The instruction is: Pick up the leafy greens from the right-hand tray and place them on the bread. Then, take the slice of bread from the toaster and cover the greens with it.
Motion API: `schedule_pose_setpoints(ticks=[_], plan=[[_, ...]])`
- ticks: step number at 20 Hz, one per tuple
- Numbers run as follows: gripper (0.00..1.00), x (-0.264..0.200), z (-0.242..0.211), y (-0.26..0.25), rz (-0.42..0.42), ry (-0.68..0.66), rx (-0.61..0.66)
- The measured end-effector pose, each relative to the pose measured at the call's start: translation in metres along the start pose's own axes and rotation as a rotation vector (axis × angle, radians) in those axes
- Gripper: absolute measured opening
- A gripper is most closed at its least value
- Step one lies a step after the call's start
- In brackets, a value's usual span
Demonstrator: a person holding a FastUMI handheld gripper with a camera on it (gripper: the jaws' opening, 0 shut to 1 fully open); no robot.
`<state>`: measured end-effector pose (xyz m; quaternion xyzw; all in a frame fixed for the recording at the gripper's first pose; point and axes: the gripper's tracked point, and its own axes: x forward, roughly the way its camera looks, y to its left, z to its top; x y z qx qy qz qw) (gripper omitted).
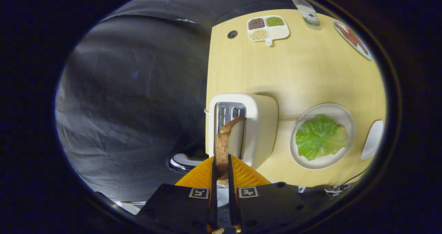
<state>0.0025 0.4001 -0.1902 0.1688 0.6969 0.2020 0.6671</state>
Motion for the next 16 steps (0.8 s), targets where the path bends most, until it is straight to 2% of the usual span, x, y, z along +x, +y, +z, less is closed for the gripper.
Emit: schedule_pose_setpoints(ticks=[8, 12, 16], plan=[[0.17, -0.053, -0.004, 0.001, 0.093, -0.028, 0.016], [0.17, -0.073, 0.006, -0.024, 0.105, -0.076, 0.025], [0.17, -0.081, 0.008, -0.055, 0.165, -0.107, 0.054]])
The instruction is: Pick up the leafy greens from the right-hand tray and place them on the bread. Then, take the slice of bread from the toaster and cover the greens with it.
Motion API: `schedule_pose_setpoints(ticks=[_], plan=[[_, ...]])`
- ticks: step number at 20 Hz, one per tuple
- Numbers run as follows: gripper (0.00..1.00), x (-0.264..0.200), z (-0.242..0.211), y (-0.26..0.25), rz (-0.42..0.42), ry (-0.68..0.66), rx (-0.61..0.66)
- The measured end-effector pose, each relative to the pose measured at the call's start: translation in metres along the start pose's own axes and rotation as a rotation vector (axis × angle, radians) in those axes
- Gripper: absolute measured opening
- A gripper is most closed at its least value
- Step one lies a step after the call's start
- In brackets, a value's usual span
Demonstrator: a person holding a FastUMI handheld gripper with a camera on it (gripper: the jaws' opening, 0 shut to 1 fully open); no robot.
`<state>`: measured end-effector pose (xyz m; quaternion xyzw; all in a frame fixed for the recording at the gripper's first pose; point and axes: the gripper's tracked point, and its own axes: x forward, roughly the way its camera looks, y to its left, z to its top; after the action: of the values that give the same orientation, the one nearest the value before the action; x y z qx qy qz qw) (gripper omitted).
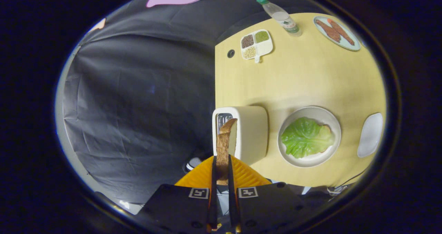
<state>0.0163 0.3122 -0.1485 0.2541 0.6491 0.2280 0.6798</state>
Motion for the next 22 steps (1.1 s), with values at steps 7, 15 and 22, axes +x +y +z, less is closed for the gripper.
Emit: schedule_pose_setpoints(ticks=[7, 15, 22], plan=[[0.17, 0.022, 0.000, -0.081, 0.137, -0.030, 0.054], [0.17, 0.066, -0.005, -0.171, 0.105, -0.003, 0.022], [0.17, 0.066, 0.003, -0.206, 0.037, -0.013, 0.003]])
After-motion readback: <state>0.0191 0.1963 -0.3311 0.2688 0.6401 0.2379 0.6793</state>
